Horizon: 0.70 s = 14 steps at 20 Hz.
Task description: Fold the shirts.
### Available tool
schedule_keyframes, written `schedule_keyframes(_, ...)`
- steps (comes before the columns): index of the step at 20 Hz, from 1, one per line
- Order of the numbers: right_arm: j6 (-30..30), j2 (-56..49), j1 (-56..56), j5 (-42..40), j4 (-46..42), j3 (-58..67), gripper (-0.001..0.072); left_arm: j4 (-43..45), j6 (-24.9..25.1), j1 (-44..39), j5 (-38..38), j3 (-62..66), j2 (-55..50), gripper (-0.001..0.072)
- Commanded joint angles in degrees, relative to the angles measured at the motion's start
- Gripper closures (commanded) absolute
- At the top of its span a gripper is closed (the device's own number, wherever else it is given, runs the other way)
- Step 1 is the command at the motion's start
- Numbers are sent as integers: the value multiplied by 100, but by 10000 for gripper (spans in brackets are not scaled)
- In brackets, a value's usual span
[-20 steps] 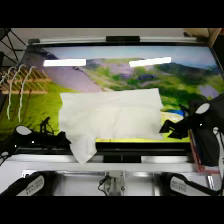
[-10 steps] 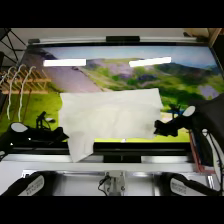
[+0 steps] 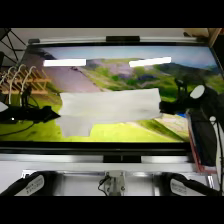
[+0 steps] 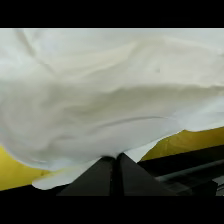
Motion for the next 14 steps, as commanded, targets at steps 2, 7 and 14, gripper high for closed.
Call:
schedule_keyframes(2, 166, -979, 282, -393, -297, 1309, 642, 0, -79, 13, 111, 1217, -1078, 678)
schedule_keyframes(7, 455, -2173, 341, -442, -247, 2291, 641, -184, -293, -2, 166, 2597, -2503, 678)
schedule_keyframes(14, 649, -2662, 334, -289, -249, 2376, 447, -232, -601, -308, 188, 2944, -3779, 278)
